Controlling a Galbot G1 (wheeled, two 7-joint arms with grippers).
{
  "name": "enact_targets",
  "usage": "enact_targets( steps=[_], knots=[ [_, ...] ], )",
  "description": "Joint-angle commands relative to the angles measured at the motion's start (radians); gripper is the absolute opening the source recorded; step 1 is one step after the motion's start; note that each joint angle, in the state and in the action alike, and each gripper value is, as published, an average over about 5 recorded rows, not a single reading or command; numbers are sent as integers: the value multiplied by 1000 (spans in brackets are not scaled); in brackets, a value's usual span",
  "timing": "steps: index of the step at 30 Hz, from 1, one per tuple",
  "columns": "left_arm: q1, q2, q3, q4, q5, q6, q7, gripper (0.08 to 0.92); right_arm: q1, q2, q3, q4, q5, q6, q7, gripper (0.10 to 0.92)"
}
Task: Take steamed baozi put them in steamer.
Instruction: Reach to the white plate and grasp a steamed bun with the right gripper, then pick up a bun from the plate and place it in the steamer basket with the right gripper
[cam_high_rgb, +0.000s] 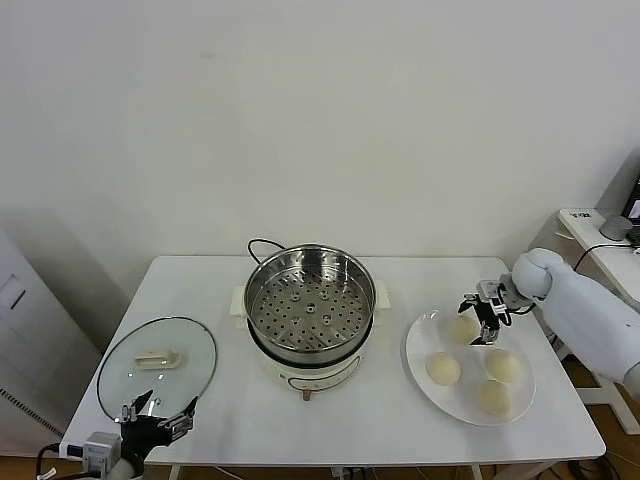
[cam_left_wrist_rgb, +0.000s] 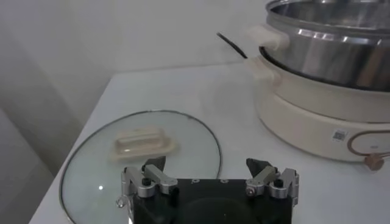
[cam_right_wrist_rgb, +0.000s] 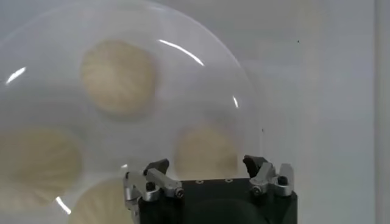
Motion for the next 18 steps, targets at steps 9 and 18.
enact_targets(
  steps=[9, 18],
  knots=[
    [6, -3, -3, -14, -2, 3, -2, 823, 39, 8, -26, 10, 1, 0, -13, 461],
    [6, -6, -3, -20, -2, 8, -3, 823, 409, -85, -314, 241, 234, 75, -47, 458]
  ],
)
